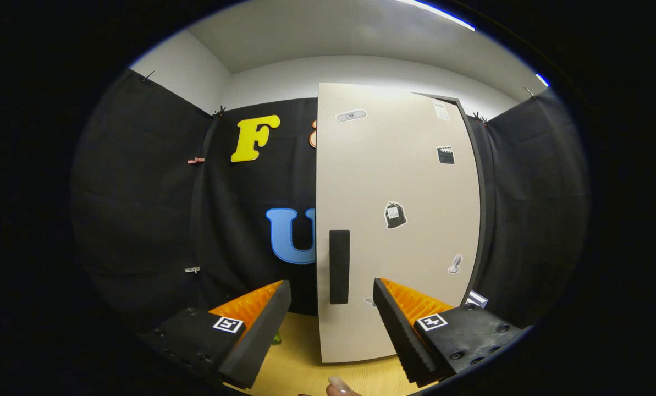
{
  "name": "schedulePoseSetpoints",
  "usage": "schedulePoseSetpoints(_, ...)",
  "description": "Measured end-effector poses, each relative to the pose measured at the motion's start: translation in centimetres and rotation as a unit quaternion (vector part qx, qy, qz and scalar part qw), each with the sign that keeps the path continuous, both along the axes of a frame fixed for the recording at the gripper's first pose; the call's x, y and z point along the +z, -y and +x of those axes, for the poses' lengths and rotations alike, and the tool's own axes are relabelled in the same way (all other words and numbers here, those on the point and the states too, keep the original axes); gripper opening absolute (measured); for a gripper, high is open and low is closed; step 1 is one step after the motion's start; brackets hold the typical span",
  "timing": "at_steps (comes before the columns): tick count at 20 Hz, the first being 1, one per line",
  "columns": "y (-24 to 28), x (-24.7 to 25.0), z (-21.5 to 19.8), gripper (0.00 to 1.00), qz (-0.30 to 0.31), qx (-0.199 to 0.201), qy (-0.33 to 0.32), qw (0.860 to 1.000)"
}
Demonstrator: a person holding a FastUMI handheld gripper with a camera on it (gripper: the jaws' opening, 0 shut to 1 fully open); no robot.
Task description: Open the shoe cabinet door, grab the shoes and put them into the shoe cabinet, then close the shoe cabinet door.
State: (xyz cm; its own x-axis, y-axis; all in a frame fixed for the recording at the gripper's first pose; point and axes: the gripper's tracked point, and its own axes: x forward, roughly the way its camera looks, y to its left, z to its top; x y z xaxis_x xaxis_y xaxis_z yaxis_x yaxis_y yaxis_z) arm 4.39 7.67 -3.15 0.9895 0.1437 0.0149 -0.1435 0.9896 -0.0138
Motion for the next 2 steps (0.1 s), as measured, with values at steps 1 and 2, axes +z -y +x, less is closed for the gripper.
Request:
schedulePoseSetpoints(1,-0.15,-0.24,0.12,0.98,-0.001,0.003,-0.005,1.000)
schedulePoseSetpoints(2,-0.24,-0.52,0.22,0.98,-0.003,0.007,-0.009,1.000)
